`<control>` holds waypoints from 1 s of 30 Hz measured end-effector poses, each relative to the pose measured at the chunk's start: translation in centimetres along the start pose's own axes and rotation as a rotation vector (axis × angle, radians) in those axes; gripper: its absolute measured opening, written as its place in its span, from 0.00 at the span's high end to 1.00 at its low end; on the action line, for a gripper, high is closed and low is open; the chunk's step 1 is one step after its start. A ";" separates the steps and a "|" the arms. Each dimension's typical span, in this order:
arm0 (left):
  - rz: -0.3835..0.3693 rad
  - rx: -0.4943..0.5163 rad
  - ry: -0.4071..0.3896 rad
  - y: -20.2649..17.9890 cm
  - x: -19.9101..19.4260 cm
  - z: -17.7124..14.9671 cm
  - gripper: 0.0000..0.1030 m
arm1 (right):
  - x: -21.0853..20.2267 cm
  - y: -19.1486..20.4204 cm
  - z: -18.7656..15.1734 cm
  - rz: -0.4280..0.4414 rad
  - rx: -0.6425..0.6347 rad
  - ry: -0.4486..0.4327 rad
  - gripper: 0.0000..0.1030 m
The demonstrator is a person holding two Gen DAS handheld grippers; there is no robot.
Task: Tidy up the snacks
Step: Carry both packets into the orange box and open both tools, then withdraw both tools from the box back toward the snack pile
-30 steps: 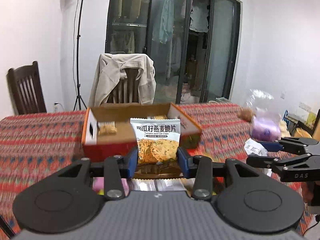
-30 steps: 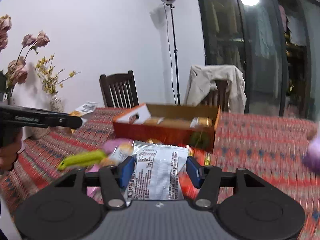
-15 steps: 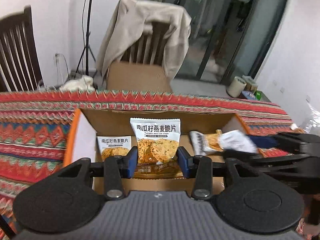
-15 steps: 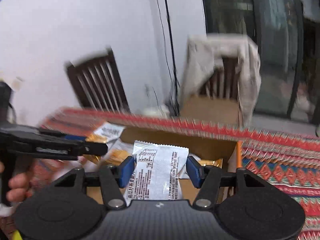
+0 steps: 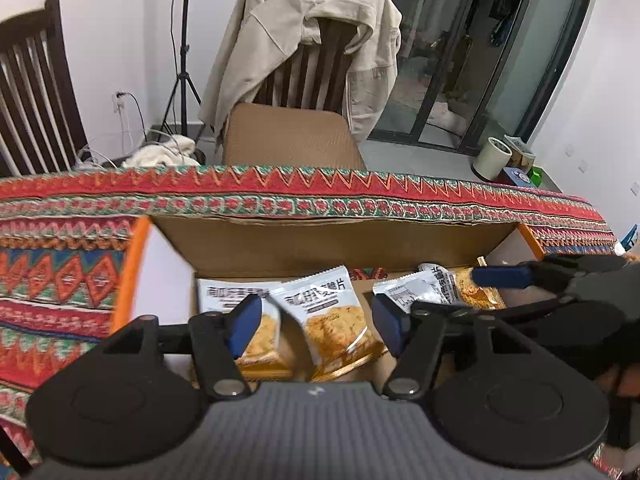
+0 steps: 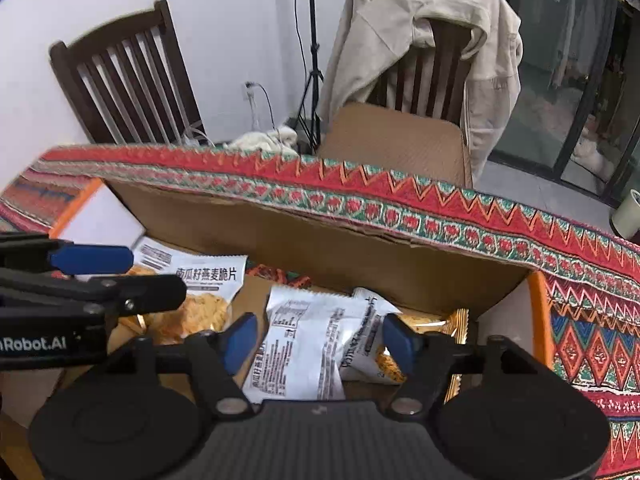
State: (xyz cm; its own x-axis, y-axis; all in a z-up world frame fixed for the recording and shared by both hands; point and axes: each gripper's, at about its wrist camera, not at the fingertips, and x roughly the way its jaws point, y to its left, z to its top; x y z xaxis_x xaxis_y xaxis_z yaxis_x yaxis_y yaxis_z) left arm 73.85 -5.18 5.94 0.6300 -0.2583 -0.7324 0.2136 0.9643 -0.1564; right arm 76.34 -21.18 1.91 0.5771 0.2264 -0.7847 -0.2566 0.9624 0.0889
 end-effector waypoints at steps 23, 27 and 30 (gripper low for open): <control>-0.006 0.184 -0.253 -4.5 -32.7 -15.0 0.00 | -32.9 -0.3 -13.5 0.034 -0.001 -0.323 0.01; -0.003 0.175 -0.347 -4.3 -36.7 -21.4 0.00 | -37.1 0.0 -19.5 0.089 0.007 -0.415 0.00; 0.046 0.156 -0.414 -4.1 -38.5 -26.6 0.00 | -39.1 0.8 -24.5 0.072 -0.014 -0.466 0.00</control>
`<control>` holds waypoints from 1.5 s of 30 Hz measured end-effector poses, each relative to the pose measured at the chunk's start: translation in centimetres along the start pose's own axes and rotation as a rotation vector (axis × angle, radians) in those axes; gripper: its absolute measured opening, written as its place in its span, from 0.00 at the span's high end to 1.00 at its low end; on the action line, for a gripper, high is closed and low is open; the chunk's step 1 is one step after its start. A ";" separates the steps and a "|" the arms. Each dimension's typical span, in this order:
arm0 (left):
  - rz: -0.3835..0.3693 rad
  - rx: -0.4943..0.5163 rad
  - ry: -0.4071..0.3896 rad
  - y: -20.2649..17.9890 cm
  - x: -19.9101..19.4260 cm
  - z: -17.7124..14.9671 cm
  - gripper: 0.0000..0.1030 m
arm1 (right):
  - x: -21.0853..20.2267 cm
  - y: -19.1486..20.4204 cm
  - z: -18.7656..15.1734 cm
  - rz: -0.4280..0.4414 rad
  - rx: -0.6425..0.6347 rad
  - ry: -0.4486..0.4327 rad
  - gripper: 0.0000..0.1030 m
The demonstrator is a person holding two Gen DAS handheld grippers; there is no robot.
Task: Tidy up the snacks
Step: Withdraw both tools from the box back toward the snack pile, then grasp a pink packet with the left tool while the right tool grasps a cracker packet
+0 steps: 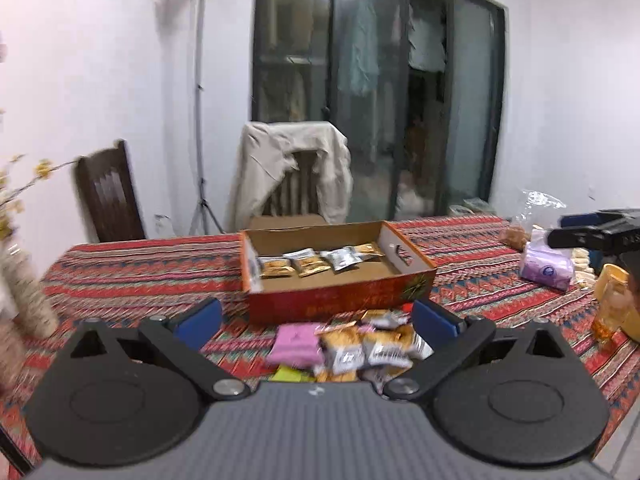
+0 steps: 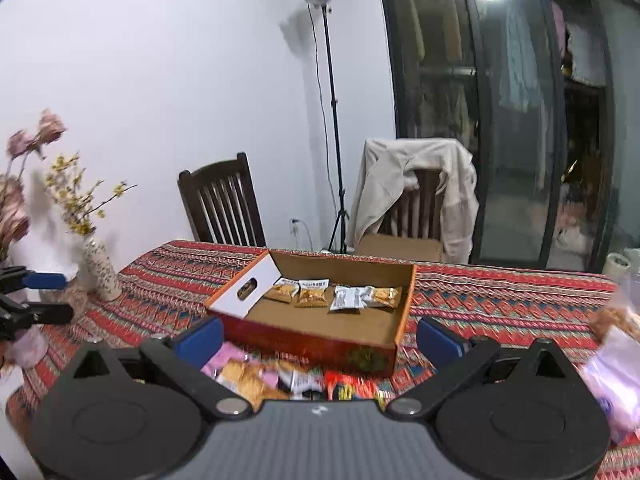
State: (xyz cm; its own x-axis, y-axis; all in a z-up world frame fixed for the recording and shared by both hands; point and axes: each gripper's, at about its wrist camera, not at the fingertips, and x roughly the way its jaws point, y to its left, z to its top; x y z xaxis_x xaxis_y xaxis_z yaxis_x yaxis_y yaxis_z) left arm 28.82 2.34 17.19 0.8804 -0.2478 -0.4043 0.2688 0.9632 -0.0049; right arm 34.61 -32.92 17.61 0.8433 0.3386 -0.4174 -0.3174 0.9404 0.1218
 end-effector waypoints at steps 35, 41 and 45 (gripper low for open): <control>0.137 -0.070 0.059 -6.5 1.9 -16.0 0.00 | -4.6 5.9 -25.5 -0.107 0.141 -0.042 0.00; 0.094 -0.055 0.086 -6.9 6.8 -14.8 0.01 | -2.9 4.8 -24.2 -0.147 0.180 -0.054 0.00; 0.077 -0.049 0.145 -6.6 10.9 -14.0 0.18 | -0.8 4.6 -23.0 -0.145 0.168 -0.034 0.00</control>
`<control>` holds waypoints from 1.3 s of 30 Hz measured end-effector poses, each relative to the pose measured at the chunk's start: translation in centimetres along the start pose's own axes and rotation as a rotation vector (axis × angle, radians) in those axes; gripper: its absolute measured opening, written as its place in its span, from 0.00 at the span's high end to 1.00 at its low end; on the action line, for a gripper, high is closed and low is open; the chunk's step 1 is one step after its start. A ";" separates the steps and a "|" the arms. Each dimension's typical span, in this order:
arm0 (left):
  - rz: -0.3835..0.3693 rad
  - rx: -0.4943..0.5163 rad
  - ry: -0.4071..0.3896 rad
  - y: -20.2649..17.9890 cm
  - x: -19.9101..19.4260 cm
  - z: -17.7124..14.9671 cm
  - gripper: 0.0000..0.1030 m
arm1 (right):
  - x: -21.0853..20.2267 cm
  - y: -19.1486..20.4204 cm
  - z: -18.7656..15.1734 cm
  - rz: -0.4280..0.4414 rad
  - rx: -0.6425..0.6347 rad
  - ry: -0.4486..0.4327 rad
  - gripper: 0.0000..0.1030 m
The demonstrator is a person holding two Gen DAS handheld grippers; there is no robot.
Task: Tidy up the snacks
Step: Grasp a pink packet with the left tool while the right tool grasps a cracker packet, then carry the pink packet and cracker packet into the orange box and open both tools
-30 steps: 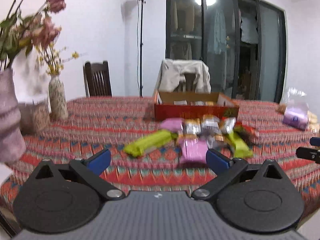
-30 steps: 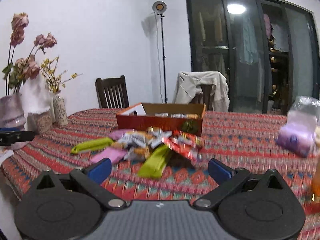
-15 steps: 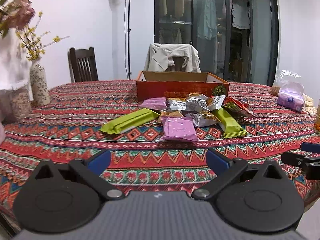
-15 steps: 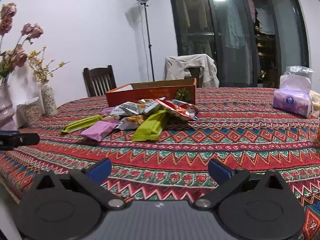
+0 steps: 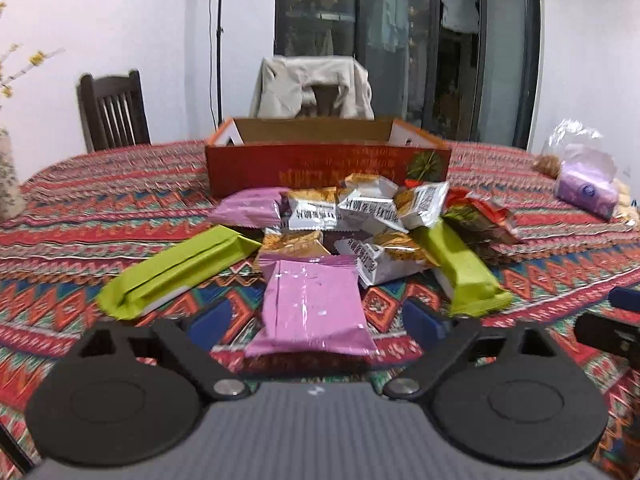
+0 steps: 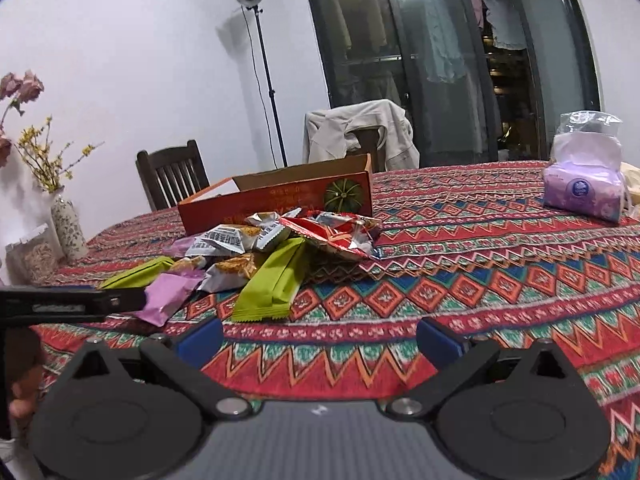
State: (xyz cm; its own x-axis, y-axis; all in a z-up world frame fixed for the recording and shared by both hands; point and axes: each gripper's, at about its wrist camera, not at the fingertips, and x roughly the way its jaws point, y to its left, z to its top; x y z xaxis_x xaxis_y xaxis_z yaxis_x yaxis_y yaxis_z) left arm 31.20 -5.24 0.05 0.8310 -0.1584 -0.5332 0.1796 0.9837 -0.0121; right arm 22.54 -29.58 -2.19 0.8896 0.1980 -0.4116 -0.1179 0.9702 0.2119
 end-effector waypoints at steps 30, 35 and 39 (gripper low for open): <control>0.038 -0.143 0.048 7.2 -4.4 -2.0 0.40 | 14.5 10.9 4.5 0.100 -0.302 0.234 0.53; 0.012 -0.117 0.037 4.9 -5.9 -2.1 0.40 | 9.1 9.8 2.7 0.126 -0.294 0.224 0.55; -0.004 -0.089 0.028 3.2 -6.7 -2.1 0.40 | 4.6 8.5 1.4 0.134 -0.251 0.222 0.55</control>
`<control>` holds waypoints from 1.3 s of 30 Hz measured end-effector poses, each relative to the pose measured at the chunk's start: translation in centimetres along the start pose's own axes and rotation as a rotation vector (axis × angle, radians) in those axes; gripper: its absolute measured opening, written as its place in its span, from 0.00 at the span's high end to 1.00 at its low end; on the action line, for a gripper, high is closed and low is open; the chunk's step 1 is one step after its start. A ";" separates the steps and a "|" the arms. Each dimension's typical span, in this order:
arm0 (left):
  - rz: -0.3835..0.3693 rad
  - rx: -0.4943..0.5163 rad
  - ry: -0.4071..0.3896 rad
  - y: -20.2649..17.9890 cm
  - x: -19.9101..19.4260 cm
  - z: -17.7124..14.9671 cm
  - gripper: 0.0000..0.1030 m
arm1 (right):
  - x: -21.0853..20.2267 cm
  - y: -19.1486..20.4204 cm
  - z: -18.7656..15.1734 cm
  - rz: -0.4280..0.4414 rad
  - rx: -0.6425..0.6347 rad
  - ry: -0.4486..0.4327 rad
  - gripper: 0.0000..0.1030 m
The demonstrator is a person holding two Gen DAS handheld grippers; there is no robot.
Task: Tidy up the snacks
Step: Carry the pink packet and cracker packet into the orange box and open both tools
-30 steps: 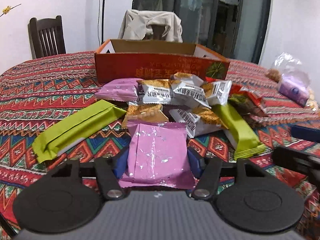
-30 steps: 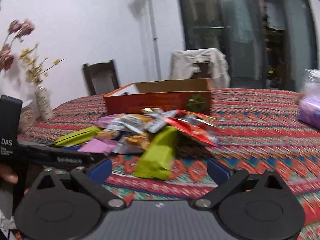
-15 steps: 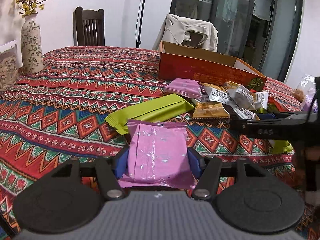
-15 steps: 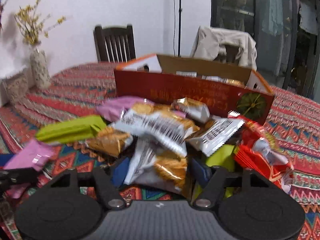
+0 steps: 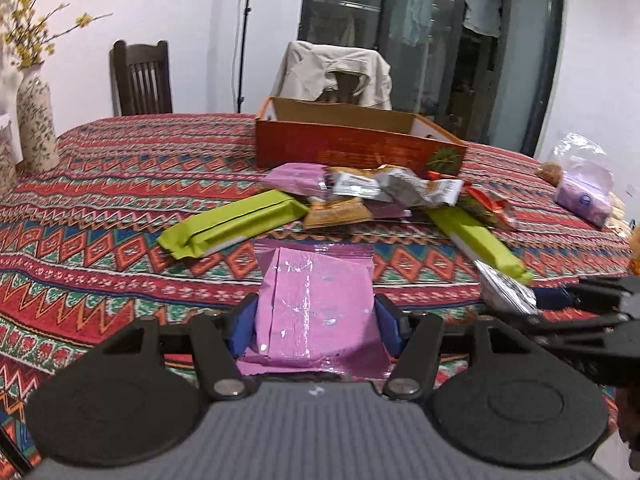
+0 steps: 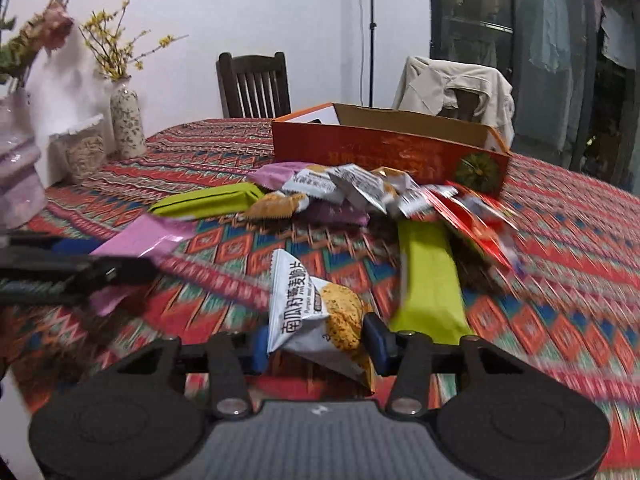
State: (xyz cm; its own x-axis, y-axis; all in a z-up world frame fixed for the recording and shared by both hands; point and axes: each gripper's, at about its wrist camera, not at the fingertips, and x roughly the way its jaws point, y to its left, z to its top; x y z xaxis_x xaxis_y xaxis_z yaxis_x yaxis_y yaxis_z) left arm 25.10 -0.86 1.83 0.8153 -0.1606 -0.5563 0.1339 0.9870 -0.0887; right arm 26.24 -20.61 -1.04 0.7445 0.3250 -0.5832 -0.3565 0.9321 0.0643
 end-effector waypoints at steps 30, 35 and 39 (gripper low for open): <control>-0.087 -0.013 -0.099 1.6 6.5 14.2 0.40 | -3.8 -10.4 7.5 0.036 0.033 -0.258 0.70; -0.079 -0.033 -0.026 3.0 15.5 21.9 0.40 | 2.3 -13.3 15.4 0.024 -0.041 -0.238 0.70; -0.016 -0.012 0.052 2.9 23.9 25.5 0.40 | 10.4 -15.5 21.4 -0.040 -0.098 -0.151 0.70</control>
State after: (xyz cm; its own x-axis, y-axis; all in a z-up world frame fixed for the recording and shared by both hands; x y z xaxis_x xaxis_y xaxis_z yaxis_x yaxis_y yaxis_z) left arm 59.34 -1.91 9.35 0.7826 -0.1761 -0.5971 0.1397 0.9844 -0.1072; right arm 51.56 -28.22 9.28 0.8330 0.3151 -0.4548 -0.3727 0.9271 -0.0404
